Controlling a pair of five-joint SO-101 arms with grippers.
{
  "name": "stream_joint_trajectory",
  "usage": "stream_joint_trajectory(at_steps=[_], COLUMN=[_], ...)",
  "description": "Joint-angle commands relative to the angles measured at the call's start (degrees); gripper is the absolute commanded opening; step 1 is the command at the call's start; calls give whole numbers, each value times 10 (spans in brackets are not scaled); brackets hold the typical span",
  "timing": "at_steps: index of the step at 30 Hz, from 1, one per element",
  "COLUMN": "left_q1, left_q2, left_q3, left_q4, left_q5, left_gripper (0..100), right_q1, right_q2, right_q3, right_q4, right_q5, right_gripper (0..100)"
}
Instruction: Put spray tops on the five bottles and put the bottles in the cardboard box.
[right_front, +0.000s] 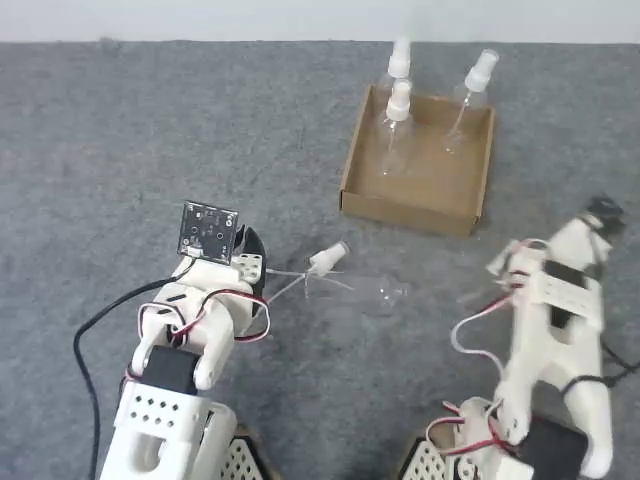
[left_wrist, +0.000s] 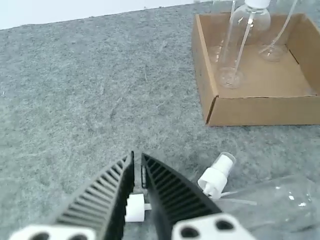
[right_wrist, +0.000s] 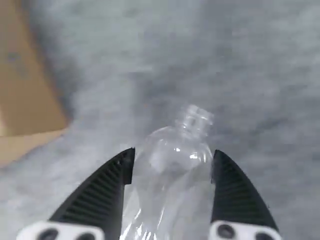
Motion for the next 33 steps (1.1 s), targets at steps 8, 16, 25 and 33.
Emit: stream_joint_trajectory(at_steps=[8,16,25,33], left_q1=[-1,-3,1,-3], left_q2=[-10,-6,-8,-4], left_q3=[-15,-20,-22,-36], left_q4=[-15,-13,-2,9], left_q5=[-3,-1,-1,-2], left_gripper=[12,12,12,12], right_q1=[121,140,139,98], right_q2=[-2,-2,-1,-1], right_q3=[-110,-117,-113,-154], right_q4=[79,84,121,189], right_q5=[450,699,755,679], right_gripper=[159,160,252,270])
